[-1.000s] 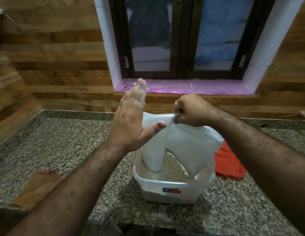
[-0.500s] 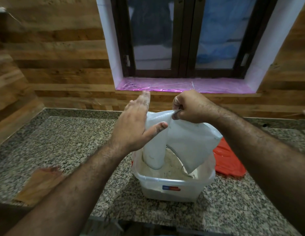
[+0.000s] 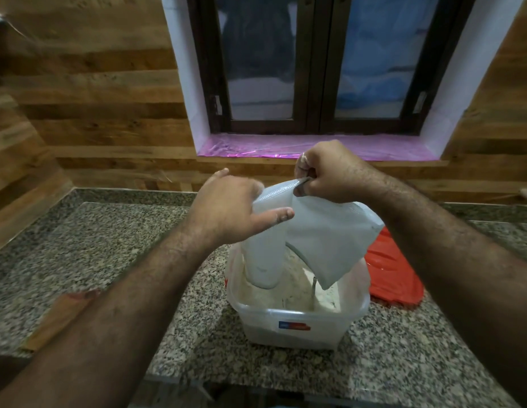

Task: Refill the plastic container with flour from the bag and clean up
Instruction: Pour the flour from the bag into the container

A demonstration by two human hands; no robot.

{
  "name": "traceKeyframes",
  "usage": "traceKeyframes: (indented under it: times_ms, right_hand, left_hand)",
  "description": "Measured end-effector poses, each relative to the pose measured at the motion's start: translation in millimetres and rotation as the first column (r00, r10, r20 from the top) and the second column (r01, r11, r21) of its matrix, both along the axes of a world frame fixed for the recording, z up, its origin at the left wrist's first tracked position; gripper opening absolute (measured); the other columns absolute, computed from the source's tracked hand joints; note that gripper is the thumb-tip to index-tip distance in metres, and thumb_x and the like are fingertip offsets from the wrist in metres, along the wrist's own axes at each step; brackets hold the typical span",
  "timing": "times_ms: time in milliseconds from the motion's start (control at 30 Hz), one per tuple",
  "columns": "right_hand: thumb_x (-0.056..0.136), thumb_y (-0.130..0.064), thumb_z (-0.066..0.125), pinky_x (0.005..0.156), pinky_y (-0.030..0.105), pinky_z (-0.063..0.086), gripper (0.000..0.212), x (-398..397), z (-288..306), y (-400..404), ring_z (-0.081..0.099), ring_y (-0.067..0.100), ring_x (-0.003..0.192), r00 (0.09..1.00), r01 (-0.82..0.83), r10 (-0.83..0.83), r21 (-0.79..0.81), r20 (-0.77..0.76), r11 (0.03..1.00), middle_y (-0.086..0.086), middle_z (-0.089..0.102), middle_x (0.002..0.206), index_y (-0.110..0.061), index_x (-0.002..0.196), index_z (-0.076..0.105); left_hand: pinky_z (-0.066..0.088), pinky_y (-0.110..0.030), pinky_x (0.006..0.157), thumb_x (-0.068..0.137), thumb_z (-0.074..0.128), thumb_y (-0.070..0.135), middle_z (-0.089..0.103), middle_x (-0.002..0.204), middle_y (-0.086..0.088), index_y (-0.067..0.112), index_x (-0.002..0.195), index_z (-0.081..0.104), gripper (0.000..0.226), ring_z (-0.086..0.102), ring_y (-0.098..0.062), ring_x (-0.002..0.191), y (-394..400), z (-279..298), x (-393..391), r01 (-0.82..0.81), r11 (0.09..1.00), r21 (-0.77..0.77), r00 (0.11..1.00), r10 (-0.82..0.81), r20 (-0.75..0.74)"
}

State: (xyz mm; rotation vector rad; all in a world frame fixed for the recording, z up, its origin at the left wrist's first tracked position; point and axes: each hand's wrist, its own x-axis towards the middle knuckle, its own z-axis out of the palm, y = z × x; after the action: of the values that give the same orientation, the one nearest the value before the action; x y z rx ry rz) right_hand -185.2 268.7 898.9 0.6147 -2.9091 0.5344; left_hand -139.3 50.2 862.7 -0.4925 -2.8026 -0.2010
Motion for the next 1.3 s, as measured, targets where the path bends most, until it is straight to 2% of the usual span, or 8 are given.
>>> traceKeyframes:
  times_ms: [133,233,333,500,633,833,1100,1300]
  right_hand:
    - [0.081,-0.022,0.09,0.062,0.023,0.045,0.022,3.5,4.7,-1.4,0.065,0.005,0.07,1.0,-0.019,0.019,-0.014,-0.009,1.0,-0.012,0.068,0.074,-0.028,0.075,0.07]
    - [0.08,-0.023,0.091,0.065,0.025,0.048,0.021,4.5,3.8,-1.0,0.066,0.008,0.072,1.0,-0.015,0.015,-0.017,-0.008,1.0,-0.01,0.069,0.075,-0.027,0.075,0.071]
    - [0.081,-0.021,0.091,0.065,0.023,0.047,0.02,4.1,3.3,-1.5,0.066,0.007,0.072,1.0,-0.015,0.015,-0.019,-0.002,1.0,-0.01,0.069,0.075,-0.026,0.076,0.072]
    - [0.08,-0.021,0.091,0.065,0.025,0.05,0.015,3.4,5.9,-1.7,0.067,0.009,0.072,1.0,-0.007,0.007,-0.022,-0.017,1.0,-0.009,0.07,0.074,-0.023,0.077,0.076]
    - [0.082,-0.021,0.09,0.06,0.021,0.046,0.021,6.6,11.1,-5.9,0.066,0.005,0.069,1.0,-0.027,0.026,-0.018,-0.005,0.999,-0.011,0.069,0.073,-0.027,0.074,0.072]
    - [0.085,-0.02,0.089,0.067,0.025,0.059,0.012,15.6,21.5,-13.2,0.07,0.003,0.077,0.999,-0.033,0.031,-0.073,-0.024,0.997,-0.011,0.075,0.082,-0.024,0.094,0.083]
    - [0.076,-0.028,0.094,0.073,0.029,0.045,0.04,17.8,13.2,7.0,0.063,0.018,0.086,0.978,0.142,-0.124,0.098,-0.17,0.985,-0.005,0.075,0.099,-0.025,0.113,0.078]
    - [0.067,-0.036,0.099,0.1,0.048,0.058,0.099,9.5,-6.3,10.6,0.06,0.024,0.127,0.963,0.18,-0.218,-0.218,-0.161,0.959,-0.002,0.066,0.136,-0.031,0.152,0.048]
  left_hand:
    - [0.045,-0.05,0.119,0.086,0.05,0.089,0.061,0.153,-0.005,0.019,0.159,0.046,0.101,0.056,-0.025,0.142,4.2,14.2,4.7,0.012,0.991,0.131,1.0,-0.014,0.015]
    - [0.055,-0.044,0.105,0.082,0.044,0.095,0.075,0.127,0.002,0.028,0.133,0.066,0.087,0.068,-0.03,0.125,5.9,17.1,9.6,-0.01,1.0,-0.025,0.984,0.014,0.18]
    - [0.033,-0.044,0.128,0.083,0.042,0.095,0.058,0.158,-0.003,0.017,0.161,0.045,0.111,0.052,-0.025,0.147,9.0,10.8,16.8,-0.015,1.0,-0.007,0.997,0.016,0.071]
    - [0.048,-0.045,0.116,0.082,0.046,0.094,0.07,0.139,-0.001,0.017,0.149,0.057,0.103,0.065,-0.024,0.13,12.7,1.9,20.2,-0.036,0.999,-0.012,0.999,0.036,0.006]
    - [0.049,-0.038,0.063,0.078,0.059,0.086,0.065,0.081,0.009,0.027,0.084,0.059,0.059,0.065,-0.02,0.079,22.4,16.6,14.2,-0.128,0.991,-0.039,0.989,0.13,0.068]
    - [0.048,-0.032,0.068,0.093,0.078,0.036,0.069,0.084,0.01,0.027,0.099,0.08,0.011,0.064,-0.014,0.08,29.0,30.1,5.1,-0.1,0.993,0.069,0.995,0.101,-0.018]
    - [0.059,-0.038,0.078,0.092,0.076,0.025,0.079,0.089,-0.003,0.021,0.102,0.085,0.014,0.07,-0.025,0.085,-6.4,26.4,2.8,-0.137,0.961,0.24,0.967,0.182,-0.177]
    - [0.061,-0.04,0.077,0.092,0.077,0.028,0.079,0.088,0.001,0.02,0.098,0.085,0.013,0.071,-0.024,0.082,-40.0,9.2,3.4,-0.189,0.912,0.364,0.957,0.254,-0.14]
